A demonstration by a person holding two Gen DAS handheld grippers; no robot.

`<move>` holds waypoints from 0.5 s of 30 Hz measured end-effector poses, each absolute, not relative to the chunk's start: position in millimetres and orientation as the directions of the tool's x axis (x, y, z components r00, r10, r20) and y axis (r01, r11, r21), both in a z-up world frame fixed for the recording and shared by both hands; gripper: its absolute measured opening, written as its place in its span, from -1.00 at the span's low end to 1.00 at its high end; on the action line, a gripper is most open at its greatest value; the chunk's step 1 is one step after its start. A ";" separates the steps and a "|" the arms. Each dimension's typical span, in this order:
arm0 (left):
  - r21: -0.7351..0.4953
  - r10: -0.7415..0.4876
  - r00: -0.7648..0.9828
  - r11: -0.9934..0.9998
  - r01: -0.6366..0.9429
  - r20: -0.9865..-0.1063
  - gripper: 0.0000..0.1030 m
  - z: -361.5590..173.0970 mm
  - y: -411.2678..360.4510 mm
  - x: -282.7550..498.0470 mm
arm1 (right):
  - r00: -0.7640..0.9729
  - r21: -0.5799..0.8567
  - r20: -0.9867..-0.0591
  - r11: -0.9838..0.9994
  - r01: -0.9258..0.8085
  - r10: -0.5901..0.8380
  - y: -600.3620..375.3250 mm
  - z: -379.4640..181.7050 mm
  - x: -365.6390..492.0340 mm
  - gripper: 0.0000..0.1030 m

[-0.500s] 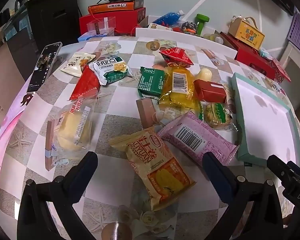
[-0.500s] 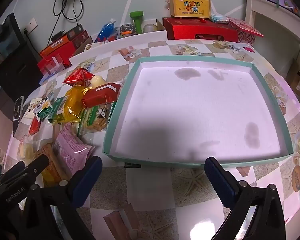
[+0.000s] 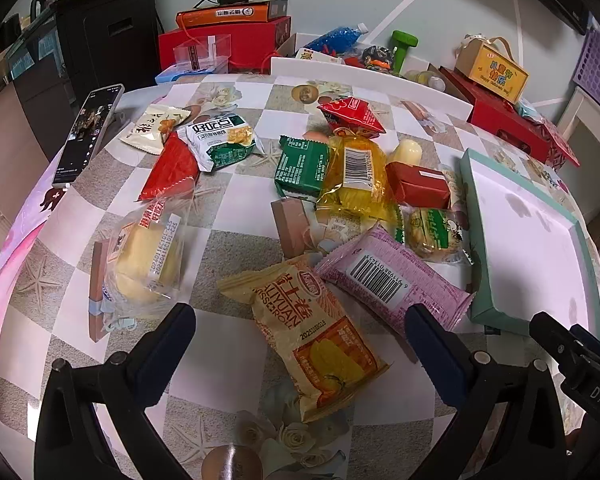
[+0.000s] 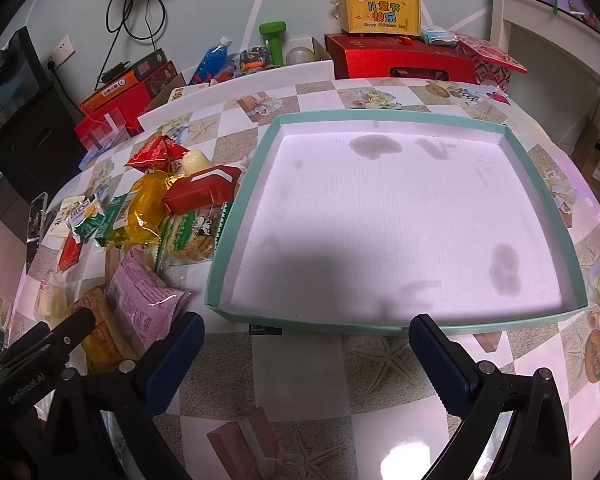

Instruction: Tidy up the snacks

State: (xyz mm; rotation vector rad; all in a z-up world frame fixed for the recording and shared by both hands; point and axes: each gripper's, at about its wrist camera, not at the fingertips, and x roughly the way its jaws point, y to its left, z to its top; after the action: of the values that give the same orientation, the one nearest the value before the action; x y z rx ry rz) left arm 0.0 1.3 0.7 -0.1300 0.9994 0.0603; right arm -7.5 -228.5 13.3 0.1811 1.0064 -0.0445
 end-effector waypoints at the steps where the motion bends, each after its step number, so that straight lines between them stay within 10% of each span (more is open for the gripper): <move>1: -0.082 -0.009 0.540 0.991 -0.110 -0.842 1.00 0.9 1.9 0.0 | 0.535 0.131 -0.844 0.984 0.120 0.047 -228.5 13.3 -7.4 1.00; 15: -0.089 -0.007 0.567 0.989 -0.116 -0.823 1.00 2.2 1.2 -0.2 | 0.533 0.129 -0.845 0.984 0.119 0.046 -227.7 12.5 -7.3 1.00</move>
State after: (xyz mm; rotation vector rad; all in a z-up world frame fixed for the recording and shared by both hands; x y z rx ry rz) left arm -0.2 1.2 2.2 -0.1381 0.9661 0.0641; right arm -7.3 -227.7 12.5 0.1788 1.0088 -0.0438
